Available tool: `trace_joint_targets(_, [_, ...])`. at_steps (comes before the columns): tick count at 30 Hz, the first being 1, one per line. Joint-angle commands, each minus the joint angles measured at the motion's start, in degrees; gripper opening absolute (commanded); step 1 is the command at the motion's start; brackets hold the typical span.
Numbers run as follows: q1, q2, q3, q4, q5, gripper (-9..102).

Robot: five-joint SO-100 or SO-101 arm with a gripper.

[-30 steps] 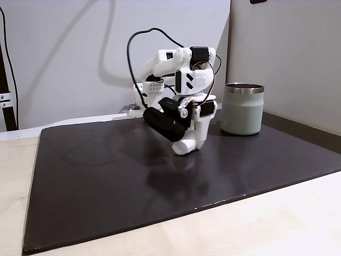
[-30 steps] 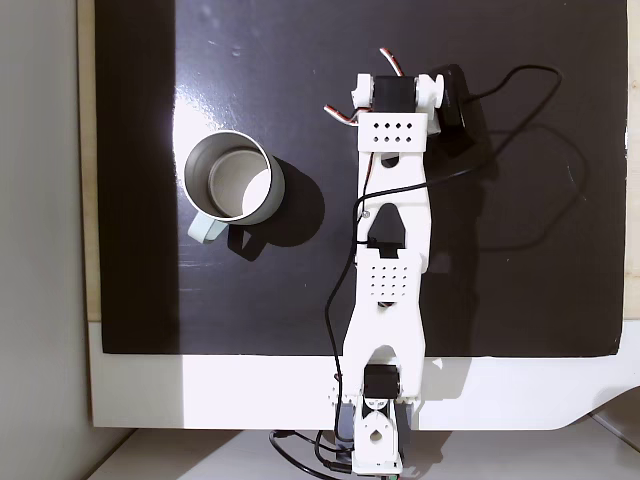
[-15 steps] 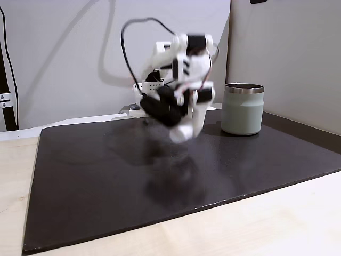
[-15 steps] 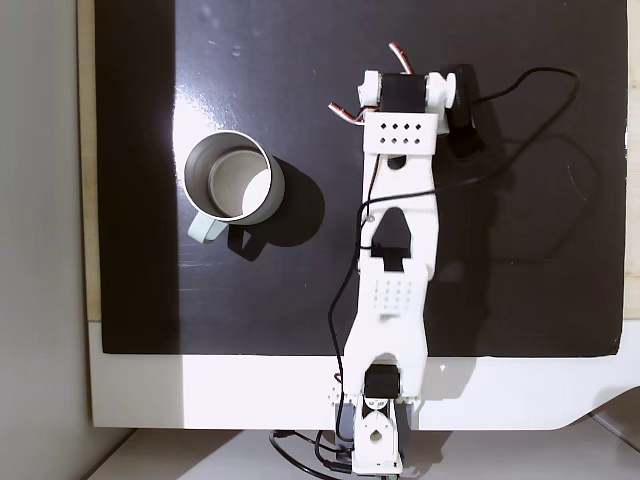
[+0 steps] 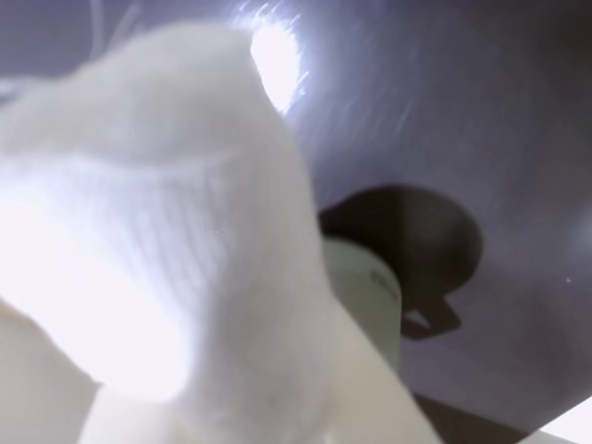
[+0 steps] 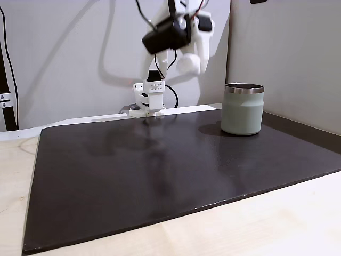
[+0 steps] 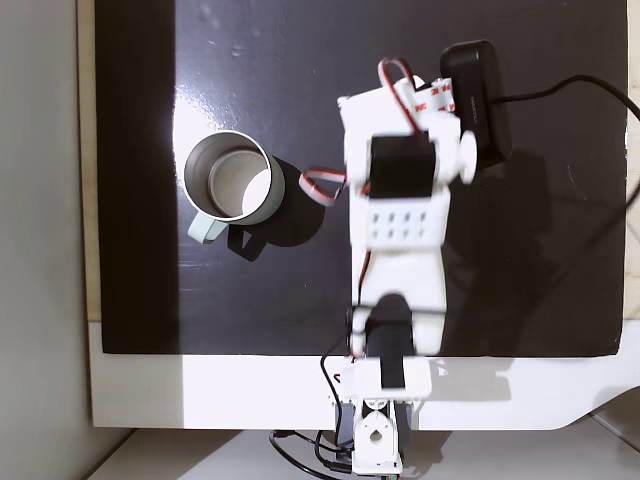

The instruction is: Grasp a gauze and put it in the cup.

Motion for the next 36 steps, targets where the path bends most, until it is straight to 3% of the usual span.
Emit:
trace_joint_targets(1, [-1.0, 5.9, -0.2, 0.2, -0.5, 0])
trace_joint_targets(25, [-29.7, 5.5, 7.6, 0.2, 0.8, 0])
trace_joint_targets(36, [-35.2, 2.2, 8.4, 0.2, 0.9, 0])
